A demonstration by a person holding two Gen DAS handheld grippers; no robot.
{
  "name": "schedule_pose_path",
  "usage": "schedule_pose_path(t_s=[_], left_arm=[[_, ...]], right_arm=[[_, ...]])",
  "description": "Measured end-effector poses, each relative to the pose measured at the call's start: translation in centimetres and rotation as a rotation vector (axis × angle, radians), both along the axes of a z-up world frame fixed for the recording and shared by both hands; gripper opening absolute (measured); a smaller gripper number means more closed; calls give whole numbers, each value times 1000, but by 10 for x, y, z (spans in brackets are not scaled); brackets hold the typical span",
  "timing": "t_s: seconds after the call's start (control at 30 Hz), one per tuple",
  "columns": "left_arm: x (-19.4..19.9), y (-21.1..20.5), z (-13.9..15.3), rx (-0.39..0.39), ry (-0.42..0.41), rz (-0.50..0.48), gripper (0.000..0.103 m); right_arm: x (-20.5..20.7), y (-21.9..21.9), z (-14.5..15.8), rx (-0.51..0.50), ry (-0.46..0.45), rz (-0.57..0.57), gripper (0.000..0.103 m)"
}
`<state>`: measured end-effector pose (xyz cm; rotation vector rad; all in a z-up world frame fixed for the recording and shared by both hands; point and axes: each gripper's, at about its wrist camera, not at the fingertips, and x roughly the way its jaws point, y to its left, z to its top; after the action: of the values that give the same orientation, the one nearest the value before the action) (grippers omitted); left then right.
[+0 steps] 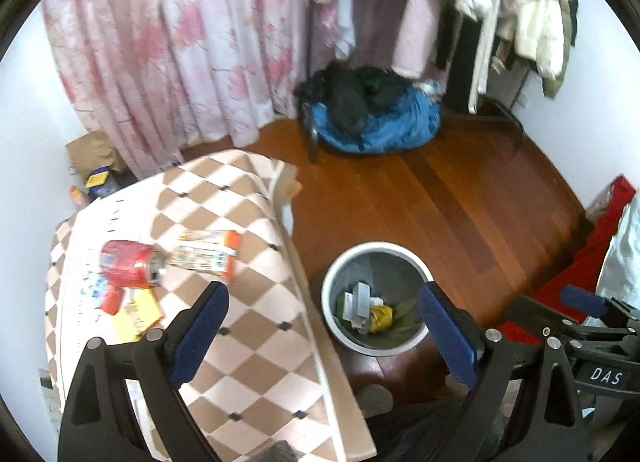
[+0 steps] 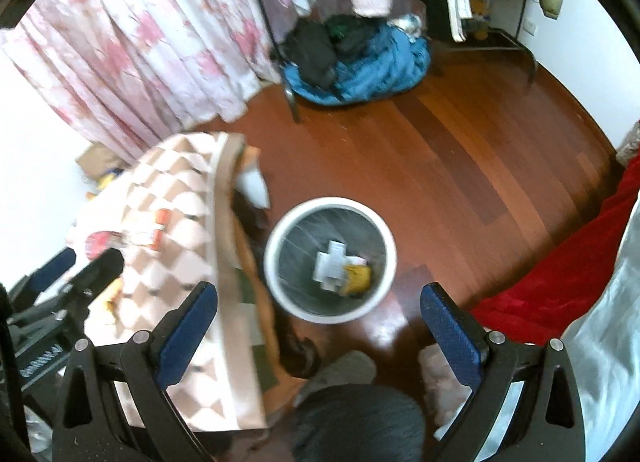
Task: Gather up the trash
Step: 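Move the right tool to the table and grasp the lemon peel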
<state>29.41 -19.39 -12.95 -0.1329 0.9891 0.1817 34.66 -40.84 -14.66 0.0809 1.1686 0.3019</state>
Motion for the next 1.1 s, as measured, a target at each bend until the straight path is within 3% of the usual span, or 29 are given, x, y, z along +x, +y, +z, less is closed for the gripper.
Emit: schedule_pose_path(t_s=[0.2, 0.43, 0.63, 0.77, 1.0, 1.1], left_arm=[[-41, 76, -2, 18, 17, 174, 97], [-97, 181, -71, 25, 171, 421, 97], [-158, 228, -136, -119, 260, 579, 96], [-181, 239, -156, -111, 299, 619, 96], [-203, 260, -171, -92, 320, 643, 96], [-206, 262, -167, -93, 305, 627, 95]], right_arm=[[-16, 70, 7, 25, 15, 144, 102], [-16, 185, -38, -35, 89, 342, 102], [-29, 273, -88, 85, 217, 439, 101], [-42, 324, -125, 112, 280, 477, 73], [-63, 385, -165, 135, 344, 524, 62], [-73, 401, -175, 121, 350, 550, 47]])
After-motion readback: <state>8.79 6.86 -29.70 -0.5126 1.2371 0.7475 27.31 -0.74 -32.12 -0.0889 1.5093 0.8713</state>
